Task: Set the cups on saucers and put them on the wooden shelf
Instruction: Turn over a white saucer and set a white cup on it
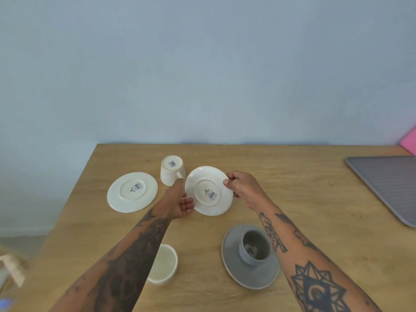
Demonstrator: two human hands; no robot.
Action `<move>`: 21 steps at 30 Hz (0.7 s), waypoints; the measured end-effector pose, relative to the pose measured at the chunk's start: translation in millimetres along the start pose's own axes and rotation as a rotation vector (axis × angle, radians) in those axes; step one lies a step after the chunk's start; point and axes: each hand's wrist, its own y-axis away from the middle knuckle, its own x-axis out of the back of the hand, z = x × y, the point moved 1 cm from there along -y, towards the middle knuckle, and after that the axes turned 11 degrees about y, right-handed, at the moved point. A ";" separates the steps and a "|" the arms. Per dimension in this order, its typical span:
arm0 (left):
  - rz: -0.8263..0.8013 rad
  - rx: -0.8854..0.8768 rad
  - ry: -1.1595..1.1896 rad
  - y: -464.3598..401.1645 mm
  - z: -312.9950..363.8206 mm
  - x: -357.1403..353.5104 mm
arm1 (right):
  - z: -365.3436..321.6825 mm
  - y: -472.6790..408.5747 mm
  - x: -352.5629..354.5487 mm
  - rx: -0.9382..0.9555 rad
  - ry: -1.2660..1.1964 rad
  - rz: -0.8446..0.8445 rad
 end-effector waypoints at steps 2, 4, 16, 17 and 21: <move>-0.061 0.084 0.092 13.2 6.4 8.5 | -11.8 20.7 5.7 0.192 0.107 0.053; -0.116 0.103 0.149 29.2 15.4 19.1 | -25.0 41.9 11.2 0.340 0.155 0.079; -0.205 -0.311 0.149 94.0 34.0 95.2 | -31.0 106.8 -34.5 0.122 -0.508 -0.046; -0.198 -0.332 0.136 92.4 30.0 101.6 | -28.1 107.3 -42.1 0.103 -0.542 -0.046; -0.154 -0.376 0.087 82.9 13.4 122.7 | -9.8 106.8 -64.6 0.024 -0.568 -0.038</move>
